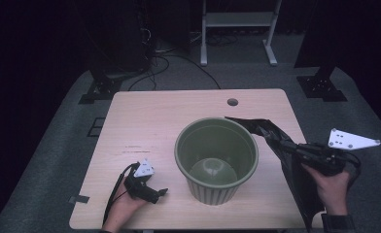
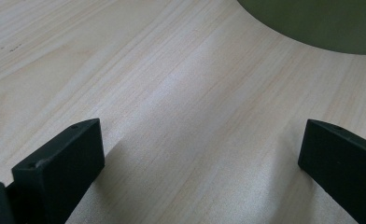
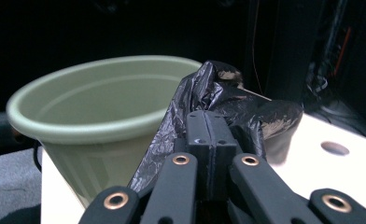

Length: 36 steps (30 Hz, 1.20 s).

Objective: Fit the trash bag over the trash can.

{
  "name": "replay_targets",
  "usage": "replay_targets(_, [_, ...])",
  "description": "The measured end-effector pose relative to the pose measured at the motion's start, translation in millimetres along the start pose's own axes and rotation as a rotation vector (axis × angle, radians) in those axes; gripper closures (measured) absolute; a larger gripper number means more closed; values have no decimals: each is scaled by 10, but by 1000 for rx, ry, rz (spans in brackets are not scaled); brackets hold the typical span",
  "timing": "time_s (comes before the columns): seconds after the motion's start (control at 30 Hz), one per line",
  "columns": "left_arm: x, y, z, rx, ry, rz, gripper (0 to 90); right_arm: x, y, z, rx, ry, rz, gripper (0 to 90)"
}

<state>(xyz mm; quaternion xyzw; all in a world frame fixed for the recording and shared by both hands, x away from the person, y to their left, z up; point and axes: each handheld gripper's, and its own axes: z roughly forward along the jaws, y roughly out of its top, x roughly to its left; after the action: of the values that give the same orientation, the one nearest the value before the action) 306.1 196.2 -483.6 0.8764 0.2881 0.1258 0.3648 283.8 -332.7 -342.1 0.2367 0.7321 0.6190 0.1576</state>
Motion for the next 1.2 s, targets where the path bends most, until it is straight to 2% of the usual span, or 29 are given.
replay_targets(0.13, [0, 0, 0, 0, 0, -1, 0, 44, 149, -29, -33, 37, -16, 900])
replay_targets(0.5, [1, 0, 0, 0, 4, -3, 0, 242, 592, -135, -107, 102, -91, 900])
replay_targets(0.77, [2, -1, 1, -3, 5, -5, 0, 406, 827, -199, -152, 154, -135, 900])
replay_targets(0.93, [2, -1, 1, -2, 6, -5, 0, 536, 938, -244, -170, 177, -165, 900])
replay_targets(1.2, [3, -1, 1, -2, 8, -6, 0, 713, 1018, -302, -185, 210, -197, 900])
